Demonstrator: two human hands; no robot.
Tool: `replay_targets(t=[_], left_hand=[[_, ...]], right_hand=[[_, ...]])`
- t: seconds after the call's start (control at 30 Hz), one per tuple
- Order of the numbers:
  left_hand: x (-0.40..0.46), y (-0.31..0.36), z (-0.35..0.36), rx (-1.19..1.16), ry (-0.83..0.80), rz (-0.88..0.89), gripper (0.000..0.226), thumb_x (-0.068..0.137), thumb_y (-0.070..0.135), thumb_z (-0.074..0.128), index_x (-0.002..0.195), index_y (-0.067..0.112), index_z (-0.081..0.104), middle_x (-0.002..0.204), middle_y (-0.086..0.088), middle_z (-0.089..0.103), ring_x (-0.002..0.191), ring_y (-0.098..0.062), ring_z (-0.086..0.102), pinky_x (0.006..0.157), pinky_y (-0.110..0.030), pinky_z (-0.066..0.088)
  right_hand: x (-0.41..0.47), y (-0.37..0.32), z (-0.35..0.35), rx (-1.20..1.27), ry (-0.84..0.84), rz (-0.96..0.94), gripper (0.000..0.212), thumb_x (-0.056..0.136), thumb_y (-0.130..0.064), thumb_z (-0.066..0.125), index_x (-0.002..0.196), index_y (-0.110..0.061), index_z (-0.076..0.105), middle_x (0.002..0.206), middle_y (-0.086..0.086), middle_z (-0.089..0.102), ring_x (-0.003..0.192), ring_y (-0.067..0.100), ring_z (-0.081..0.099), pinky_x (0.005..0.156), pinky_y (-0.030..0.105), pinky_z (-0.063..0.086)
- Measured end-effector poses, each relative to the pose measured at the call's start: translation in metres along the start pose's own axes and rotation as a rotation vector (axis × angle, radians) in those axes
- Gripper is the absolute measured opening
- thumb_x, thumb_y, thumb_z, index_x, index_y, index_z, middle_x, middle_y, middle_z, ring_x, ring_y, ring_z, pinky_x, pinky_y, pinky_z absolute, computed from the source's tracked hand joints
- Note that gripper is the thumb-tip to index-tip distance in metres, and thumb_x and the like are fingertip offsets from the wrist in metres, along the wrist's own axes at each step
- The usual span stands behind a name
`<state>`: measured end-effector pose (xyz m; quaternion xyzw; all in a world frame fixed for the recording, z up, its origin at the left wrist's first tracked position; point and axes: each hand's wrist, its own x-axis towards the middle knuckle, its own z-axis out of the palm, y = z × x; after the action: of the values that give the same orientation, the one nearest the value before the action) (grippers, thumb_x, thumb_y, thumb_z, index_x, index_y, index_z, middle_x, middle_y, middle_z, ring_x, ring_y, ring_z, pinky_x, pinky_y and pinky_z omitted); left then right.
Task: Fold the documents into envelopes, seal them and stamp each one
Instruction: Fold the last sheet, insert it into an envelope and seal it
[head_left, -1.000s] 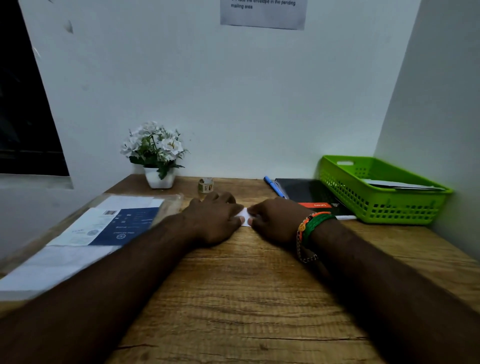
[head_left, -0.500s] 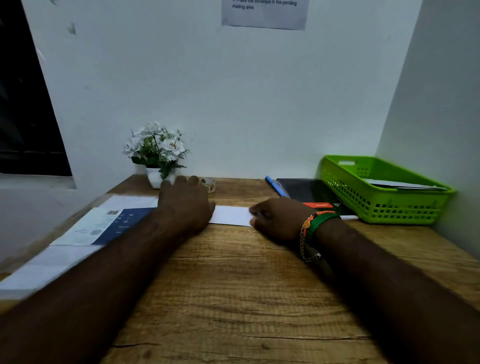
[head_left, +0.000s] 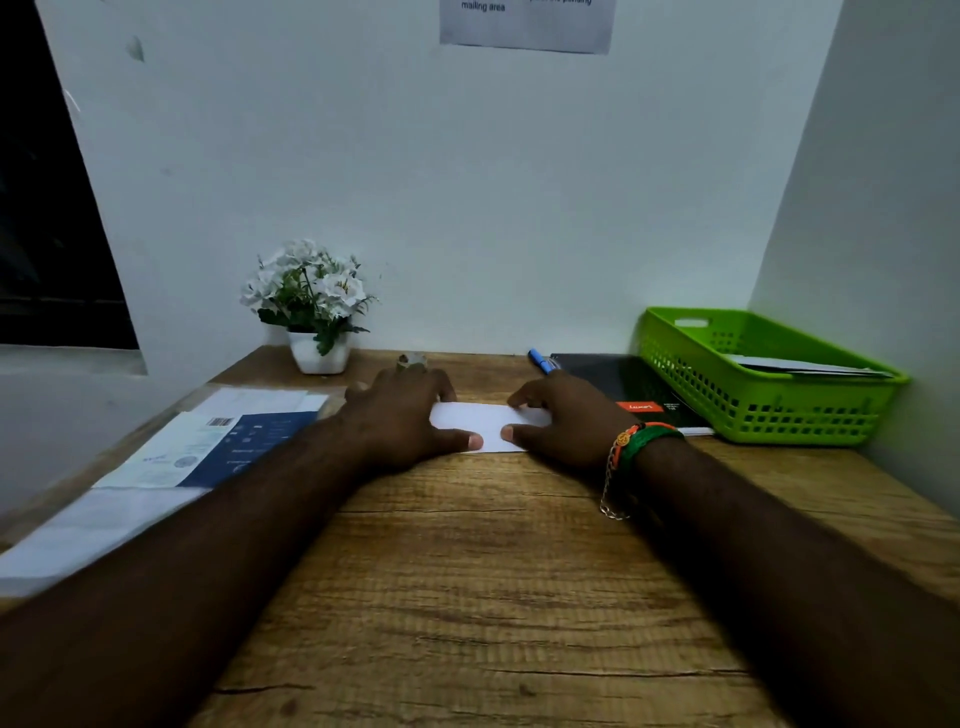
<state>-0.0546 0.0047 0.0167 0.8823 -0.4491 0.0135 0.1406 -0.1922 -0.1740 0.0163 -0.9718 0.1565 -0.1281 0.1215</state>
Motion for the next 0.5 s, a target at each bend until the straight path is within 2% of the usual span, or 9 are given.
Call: replay_targets(t=[0.07,0.13,0.2,0.3,0.43,0.5], left_hand=[[-0.002,0.0,-0.003,-0.024,0.066,0.042,0.052,0.073,0.073,0.072,0.107,0.045,0.043,0.114,0.015,0.053,0.111,-0.014,0.05,0.095,-0.045,0.046],[-0.003,0.004,-0.004,-0.035,0.169,0.111,0.043,0.078,0.069,0.069,0.103,0.044,0.046,0.109,0.017,0.06,0.104,-0.012,0.055,0.089,-0.041,0.046],[-0.002,0.011,-0.001,-0.094,0.26,0.174,0.031,0.085,0.066,0.06,0.103,0.042,0.051,0.101,0.018,0.063,0.099,-0.009,0.058,0.09,-0.044,0.047],[-0.001,0.018,0.002,-0.204,0.333,0.213,0.028,0.086,0.063,0.049,0.098,0.039,0.057,0.089,0.018,0.066,0.092,-0.008,0.06,0.09,-0.05,0.048],[0.003,0.008,-0.006,-0.213,0.322,0.178,0.018,0.09,0.057,0.058,0.091,0.04,0.062,0.088,0.02,0.066,0.086,-0.001,0.06,0.088,-0.044,0.05],[0.006,-0.006,-0.012,-0.236,0.279,0.139,0.014,0.091,0.051,0.065,0.085,0.038,0.065,0.088,0.018,0.068,0.085,-0.001,0.061,0.084,-0.04,0.053]], right_hand=[[0.002,0.0,0.0,0.034,0.07,-0.024,0.025,0.088,-0.044,0.067,0.108,-0.029,0.068,0.112,-0.003,0.062,0.11,0.015,0.057,0.088,0.029,0.046],[0.005,0.0,-0.002,0.091,0.169,-0.043,0.006,0.09,-0.036,0.066,0.089,-0.03,0.066,0.097,-0.003,0.062,0.097,0.017,0.06,0.081,0.034,0.049],[0.006,-0.003,-0.003,0.161,0.223,-0.079,0.01,0.091,-0.032,0.064,0.082,-0.029,0.062,0.088,-0.006,0.063,0.088,0.015,0.061,0.08,0.037,0.051],[0.006,-0.008,-0.002,0.234,0.25,-0.136,0.011,0.091,-0.033,0.064,0.081,-0.03,0.061,0.08,-0.011,0.065,0.082,0.012,0.06,0.075,0.036,0.051],[0.007,-0.009,-0.005,0.24,0.251,-0.135,0.015,0.091,-0.031,0.065,0.077,-0.028,0.06,0.079,-0.01,0.063,0.079,0.01,0.058,0.069,0.03,0.044],[0.007,-0.004,-0.01,0.244,0.25,-0.117,0.024,0.092,-0.028,0.066,0.07,-0.029,0.057,0.072,-0.012,0.059,0.072,0.003,0.054,0.065,0.026,0.039]])
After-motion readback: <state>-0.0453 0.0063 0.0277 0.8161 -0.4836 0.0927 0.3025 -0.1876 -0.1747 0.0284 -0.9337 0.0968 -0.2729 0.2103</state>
